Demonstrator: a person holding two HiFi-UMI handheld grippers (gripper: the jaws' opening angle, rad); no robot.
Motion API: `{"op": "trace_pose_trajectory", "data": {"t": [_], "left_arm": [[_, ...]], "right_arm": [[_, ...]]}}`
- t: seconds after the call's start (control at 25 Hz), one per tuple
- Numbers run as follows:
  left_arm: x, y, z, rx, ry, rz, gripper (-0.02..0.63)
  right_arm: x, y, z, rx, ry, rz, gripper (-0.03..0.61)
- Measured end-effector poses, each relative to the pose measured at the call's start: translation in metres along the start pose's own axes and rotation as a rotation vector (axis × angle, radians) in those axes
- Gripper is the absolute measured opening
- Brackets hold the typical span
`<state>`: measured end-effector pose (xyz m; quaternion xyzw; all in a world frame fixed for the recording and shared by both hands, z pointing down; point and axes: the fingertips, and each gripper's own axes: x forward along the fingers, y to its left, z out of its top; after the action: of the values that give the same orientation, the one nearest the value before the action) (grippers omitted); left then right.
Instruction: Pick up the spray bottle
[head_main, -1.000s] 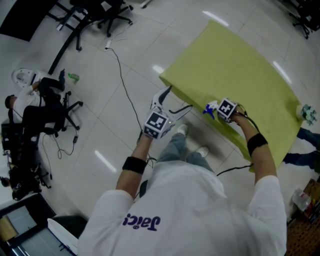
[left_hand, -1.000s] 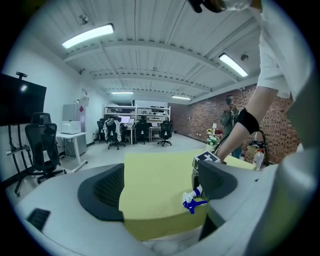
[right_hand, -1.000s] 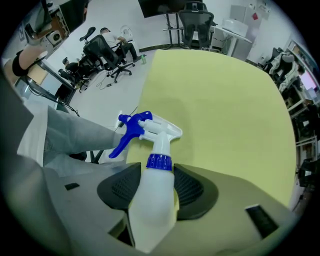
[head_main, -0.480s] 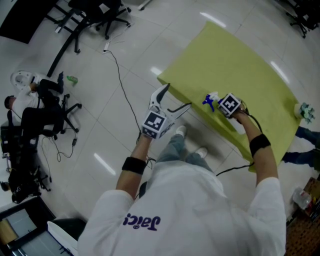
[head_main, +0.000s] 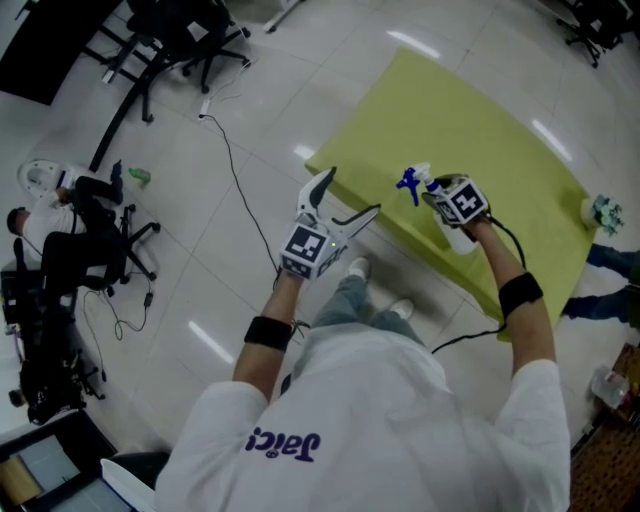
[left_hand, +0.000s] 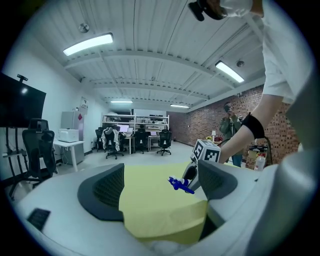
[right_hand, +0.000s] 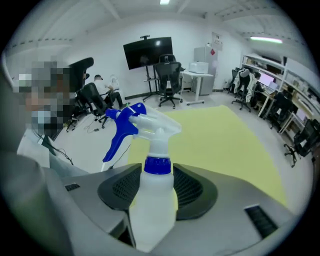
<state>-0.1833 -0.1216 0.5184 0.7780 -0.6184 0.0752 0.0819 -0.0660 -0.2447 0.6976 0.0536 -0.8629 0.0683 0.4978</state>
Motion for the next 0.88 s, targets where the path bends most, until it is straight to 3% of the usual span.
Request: {"op": "trace_pose_trajectory", "data": {"t": [0.44,0.88], "left_arm": [[0.006,-0.012,0.029,0.039,-0.093,-0.05,0.472],[0.006,-0.035,0.054,0.099,-0.189,-0.129,0.473]], "right_arm": [[-0.066,-0.001,0.048,0.087,-0.265,-0.101,0.204],[-0.142,-0.022,0.042,0.18,-0.406,-0.26,0.202]]}}
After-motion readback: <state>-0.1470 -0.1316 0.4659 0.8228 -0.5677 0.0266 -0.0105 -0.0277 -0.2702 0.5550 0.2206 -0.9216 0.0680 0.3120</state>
